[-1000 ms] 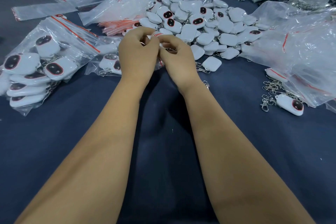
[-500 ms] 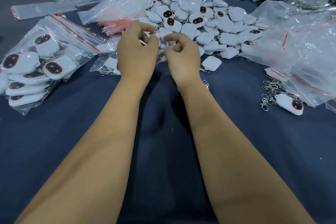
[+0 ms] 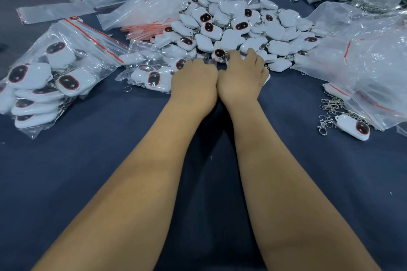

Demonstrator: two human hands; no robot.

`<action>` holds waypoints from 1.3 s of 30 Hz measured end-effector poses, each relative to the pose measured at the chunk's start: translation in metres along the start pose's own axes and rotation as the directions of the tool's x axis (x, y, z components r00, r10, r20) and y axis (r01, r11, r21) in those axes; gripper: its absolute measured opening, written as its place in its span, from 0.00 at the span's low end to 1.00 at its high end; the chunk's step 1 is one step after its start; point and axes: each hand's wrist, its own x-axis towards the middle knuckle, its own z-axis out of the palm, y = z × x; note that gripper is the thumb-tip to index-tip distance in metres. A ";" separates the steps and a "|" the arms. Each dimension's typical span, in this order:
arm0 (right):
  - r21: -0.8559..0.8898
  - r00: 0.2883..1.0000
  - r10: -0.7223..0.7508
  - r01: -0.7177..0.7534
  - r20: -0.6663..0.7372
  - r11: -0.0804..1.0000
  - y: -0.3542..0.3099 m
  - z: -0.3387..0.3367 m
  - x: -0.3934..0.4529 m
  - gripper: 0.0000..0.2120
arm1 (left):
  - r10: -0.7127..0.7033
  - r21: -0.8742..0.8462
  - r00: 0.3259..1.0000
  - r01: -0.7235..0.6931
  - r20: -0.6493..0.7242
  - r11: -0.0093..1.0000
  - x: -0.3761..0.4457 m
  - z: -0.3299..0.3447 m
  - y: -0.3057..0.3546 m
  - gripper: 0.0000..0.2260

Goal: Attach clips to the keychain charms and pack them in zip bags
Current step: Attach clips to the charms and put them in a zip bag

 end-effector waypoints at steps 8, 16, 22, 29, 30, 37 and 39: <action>-0.032 1.000 -0.003 0.003 0.000 0.999 0.006 -0.005 0.004 0.15 | -0.112 0.180 0.978 0.080 0.177 0.980 0.002 -0.005 0.020 0.16; -0.019 0.999 -0.034 0.034 -0.010 0.999 0.007 0.000 0.006 0.16 | -0.168 0.293 0.958 0.095 0.232 0.951 -0.006 0.007 0.016 0.28; 0.210 0.996 -0.057 0.071 -0.075 0.975 0.005 0.000 0.004 0.13 | -0.287 0.310 0.915 0.196 0.284 0.930 -0.002 0.017 0.017 0.34; 0.795 0.993 0.109 -0.104 0.048 0.597 -0.007 -0.001 0.001 0.11 | -0.297 0.151 0.944 0.276 0.145 0.949 0.000 0.016 0.016 0.24; 0.835 0.991 0.106 -0.122 0.076 0.536 -0.009 -0.002 0.000 0.10 | -0.305 0.072 0.943 0.298 0.130 0.952 0.001 0.014 0.013 0.22; 0.919 0.979 0.091 -0.205 0.184 0.337 -0.011 0.000 0.000 0.12 | -0.399 -0.459 0.917 0.351 -0.010 0.816 0.007 0.003 -0.015 0.12; 0.914 0.977 0.088 -0.211 0.192 0.346 -0.011 -0.002 -0.001 0.09 | -0.432 -0.575 0.902 0.339 -0.027 0.744 0.006 0.000 -0.019 0.12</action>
